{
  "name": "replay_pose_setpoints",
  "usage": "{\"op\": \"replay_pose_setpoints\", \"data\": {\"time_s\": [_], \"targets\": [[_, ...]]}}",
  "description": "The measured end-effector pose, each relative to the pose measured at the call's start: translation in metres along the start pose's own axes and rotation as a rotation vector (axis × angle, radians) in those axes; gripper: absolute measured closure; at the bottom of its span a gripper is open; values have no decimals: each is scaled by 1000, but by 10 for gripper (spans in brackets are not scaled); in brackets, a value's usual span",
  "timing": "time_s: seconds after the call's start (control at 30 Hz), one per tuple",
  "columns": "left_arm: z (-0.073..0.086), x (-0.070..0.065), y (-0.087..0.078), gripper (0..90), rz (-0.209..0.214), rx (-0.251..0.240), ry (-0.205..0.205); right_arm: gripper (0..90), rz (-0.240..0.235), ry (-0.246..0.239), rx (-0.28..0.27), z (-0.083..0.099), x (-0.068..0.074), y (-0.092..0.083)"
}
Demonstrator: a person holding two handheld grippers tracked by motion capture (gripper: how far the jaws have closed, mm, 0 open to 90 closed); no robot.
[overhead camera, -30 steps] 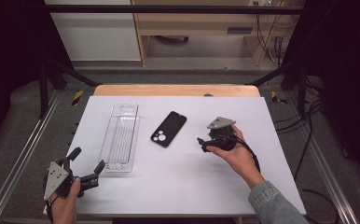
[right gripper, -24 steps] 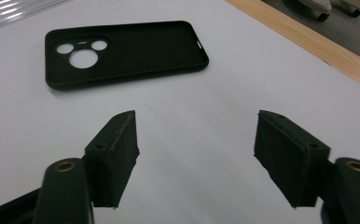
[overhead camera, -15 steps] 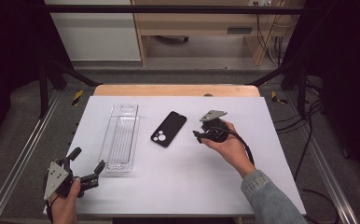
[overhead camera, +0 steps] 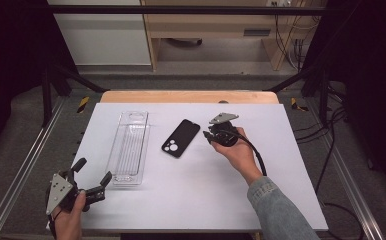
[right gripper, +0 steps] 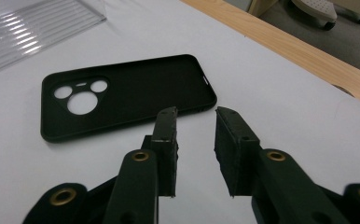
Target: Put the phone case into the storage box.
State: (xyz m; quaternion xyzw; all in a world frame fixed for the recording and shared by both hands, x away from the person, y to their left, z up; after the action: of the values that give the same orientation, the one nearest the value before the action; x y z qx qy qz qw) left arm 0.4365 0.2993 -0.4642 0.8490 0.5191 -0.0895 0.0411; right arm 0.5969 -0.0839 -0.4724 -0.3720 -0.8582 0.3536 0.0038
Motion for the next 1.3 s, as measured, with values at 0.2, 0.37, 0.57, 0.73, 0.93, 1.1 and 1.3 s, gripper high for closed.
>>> {"op": "replay_pose_setpoints", "data": {"time_s": [0.2, 0.37, 0.57, 0.73, 0.93, 1.1, 1.3], "targets": [[-1, 1, 0, 21, -5, -5, 2, 793, 15, 6, -23, -4, -2, 7], [-1, 2, -1, 21, -6, -6, -2, 855, 10, 15, -34, -4, -2, 14], [-1, 2, -1, 20, -4, -5, -4, 900, 4, 47, -56, -4, -2, 23], [-1, 2, -1, 21, -5, -6, -4, 900, -8, 38, -49, -5, 2, 33], [-1, 2, -2, 20, -5, -7, -4, 900, -12, 14, -47, -12, 8, 43], [-2, 2, -2, 20, -4, -9, -5, 900, -16, 15, -48, -17, 11, 55], [-2, 1, -2, 20, -2, -8, -5, 900, -16, 9, -10, -12, 14, 69]]}}
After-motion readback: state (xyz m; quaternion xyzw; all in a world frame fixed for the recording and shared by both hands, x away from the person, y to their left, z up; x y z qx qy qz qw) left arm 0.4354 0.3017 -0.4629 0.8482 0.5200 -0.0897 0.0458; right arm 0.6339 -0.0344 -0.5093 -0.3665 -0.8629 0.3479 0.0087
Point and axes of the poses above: each handheld gripper's, and its own axes: y roughly forward along the jaws, z roughly out of its underside, x roughly to its left, the point moved 6 cm from there along y, roughly forward along the jaws, and after that the axes turned 14 degrees about -y, right-handed, at the moved point
